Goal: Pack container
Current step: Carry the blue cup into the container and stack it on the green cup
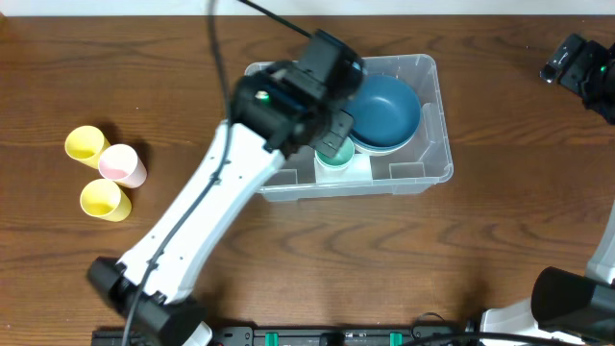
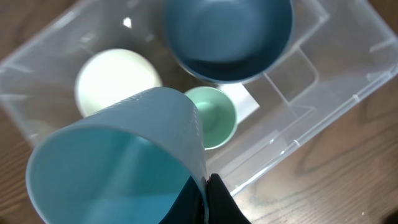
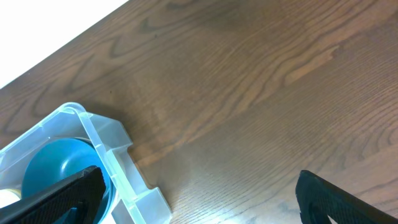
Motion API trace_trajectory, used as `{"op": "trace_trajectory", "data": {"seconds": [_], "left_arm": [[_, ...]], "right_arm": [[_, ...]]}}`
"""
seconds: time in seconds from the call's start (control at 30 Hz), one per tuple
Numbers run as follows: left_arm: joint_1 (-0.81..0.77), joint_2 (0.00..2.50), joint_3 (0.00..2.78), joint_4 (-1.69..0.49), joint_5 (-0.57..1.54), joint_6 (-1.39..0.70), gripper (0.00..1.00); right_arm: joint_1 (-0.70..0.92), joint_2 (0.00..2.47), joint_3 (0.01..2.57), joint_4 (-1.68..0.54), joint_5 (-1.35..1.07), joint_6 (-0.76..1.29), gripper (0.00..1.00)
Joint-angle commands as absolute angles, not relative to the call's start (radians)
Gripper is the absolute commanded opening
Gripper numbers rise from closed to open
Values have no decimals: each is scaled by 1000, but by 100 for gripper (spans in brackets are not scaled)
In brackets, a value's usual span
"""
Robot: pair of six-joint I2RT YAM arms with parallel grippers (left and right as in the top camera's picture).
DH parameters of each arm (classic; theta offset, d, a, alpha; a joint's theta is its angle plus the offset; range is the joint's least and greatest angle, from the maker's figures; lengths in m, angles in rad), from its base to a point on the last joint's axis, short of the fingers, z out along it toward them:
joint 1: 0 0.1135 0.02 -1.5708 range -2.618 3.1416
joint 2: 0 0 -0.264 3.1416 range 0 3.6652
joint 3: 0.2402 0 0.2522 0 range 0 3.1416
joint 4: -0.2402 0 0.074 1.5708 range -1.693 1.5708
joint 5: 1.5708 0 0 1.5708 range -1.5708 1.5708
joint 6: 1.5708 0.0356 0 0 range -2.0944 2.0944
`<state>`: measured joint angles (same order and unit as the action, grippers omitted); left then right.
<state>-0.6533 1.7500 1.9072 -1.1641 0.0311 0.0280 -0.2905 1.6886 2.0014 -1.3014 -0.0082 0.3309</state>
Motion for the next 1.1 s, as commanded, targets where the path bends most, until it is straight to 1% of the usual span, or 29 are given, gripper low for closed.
{"op": "trace_trajectory", "data": {"seconds": [0.0,0.2,0.47,0.57,0.6,0.67,0.7,0.73,0.8,0.9,1.07], "left_arm": [[-677,1812,1915,-1173,31,52,6],[-699,1901,1915,-1173,42,48,6],[-700,1961,1914,-1172,42,48,6],[-700,1972,1914,-1172,42,48,8],[-700,1974,1914,-1172,42,49,15],[-700,1975,1914,-1172,42,49,45],[-700,1975,1914,-1170,42,49,57],[-700,1975,1914,-1169,42,49,66],[-699,1975,1914,-1170,39,52,77],[-683,1965,1916,-1194,25,43,82],[-604,1876,1938,-1246,14,-9,82]], "right_arm": [[-289,1687,2000,-1302,-8,344,99],[-289,1687,2000,-1302,-8,344,99],[-289,1687,2000,-1302,-8,344,99],[-289,1687,2000,-1302,-8,344,99],[-289,1687,2000,-1302,-8,344,99],[-289,1687,2000,-1302,-8,344,99],[-289,1687,2000,-1302,-8,344,99],[-289,1687,2000,-1302,-8,344,99],[-289,1687,2000,-1302,-8,344,99],[-289,1687,2000,-1302,-8,344,99],[-289,1687,2000,-1302,-8,344,99]]}}
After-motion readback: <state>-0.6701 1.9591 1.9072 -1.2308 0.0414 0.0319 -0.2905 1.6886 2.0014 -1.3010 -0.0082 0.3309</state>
